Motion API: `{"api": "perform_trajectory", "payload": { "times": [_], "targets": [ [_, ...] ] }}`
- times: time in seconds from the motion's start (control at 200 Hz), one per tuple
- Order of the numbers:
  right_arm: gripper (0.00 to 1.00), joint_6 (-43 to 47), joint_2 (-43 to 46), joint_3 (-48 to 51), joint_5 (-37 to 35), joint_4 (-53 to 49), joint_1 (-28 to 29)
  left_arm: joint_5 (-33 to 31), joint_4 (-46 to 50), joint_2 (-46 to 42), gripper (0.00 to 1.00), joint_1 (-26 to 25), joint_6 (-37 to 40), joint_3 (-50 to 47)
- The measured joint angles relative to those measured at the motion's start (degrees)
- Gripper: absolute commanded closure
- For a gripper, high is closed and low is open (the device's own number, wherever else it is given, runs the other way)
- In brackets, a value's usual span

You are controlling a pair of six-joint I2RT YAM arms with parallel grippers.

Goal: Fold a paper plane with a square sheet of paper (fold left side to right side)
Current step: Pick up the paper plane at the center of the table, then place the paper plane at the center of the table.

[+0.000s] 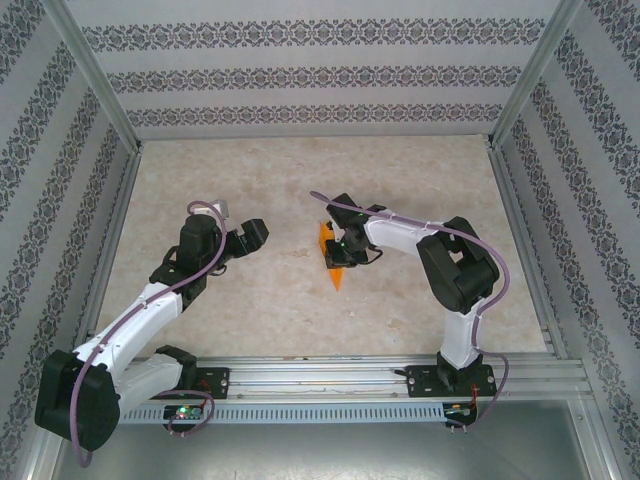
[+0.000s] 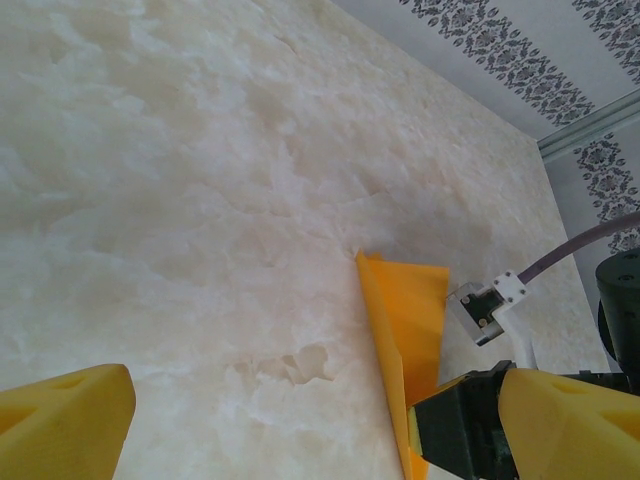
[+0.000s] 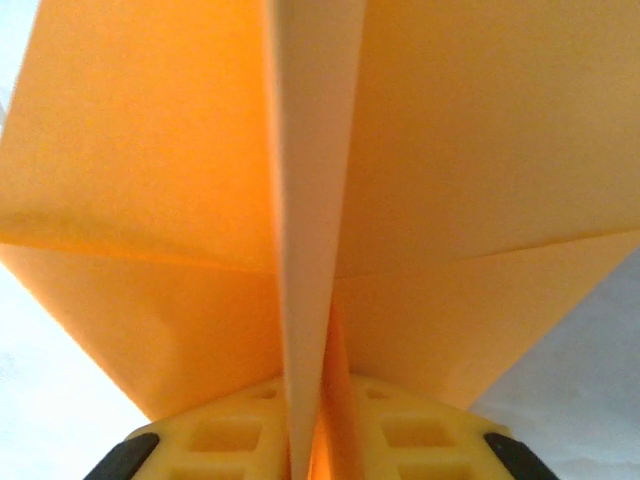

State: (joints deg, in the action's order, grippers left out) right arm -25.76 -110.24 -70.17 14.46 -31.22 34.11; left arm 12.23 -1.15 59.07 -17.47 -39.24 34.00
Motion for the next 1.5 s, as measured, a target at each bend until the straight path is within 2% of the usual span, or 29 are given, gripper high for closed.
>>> {"api": "perform_trajectory", "payload": {
  "times": [0.39,0.59,0.789,0.994,1.174,1.499],
  "targets": [
    [1.0,-2.97,-0.59,-1.88,-2.75,-2.91,1.42,0.0,0.31,-0.31,0.06,0.35,0.0,-0.63],
    [1.0,-4.39,-0.42,-6.43,-7.85,-8.09,1.36,0.0,0.28,-0.57,0.06,0.44,0.0,-0.7],
    [1.0,-7.37,-1.57,-17.7,-13.9,-13.64,-0.37,0.2,0.24,-1.07,0.04,1.11,0.0,-1.49],
    [1.0,-7.96,-10.86,-33.18,-19.78,-19.12,-1.77,1.22,0.26,-1.18,0.03,1.77,0.04,-1.64],
    [1.0,-7.1,-20.33,-44.3,-21.31,-24.44,-2.19,2.34,0.24,-1.33,0.03,2.29,0.17,-1.66],
    [1.0,-6.29,-30.01,-56.19,-20.83,-31.3,-4.39,4.35,0.26,-1.33,0.03,2.62,0.15,-1.66]
  ]
}}
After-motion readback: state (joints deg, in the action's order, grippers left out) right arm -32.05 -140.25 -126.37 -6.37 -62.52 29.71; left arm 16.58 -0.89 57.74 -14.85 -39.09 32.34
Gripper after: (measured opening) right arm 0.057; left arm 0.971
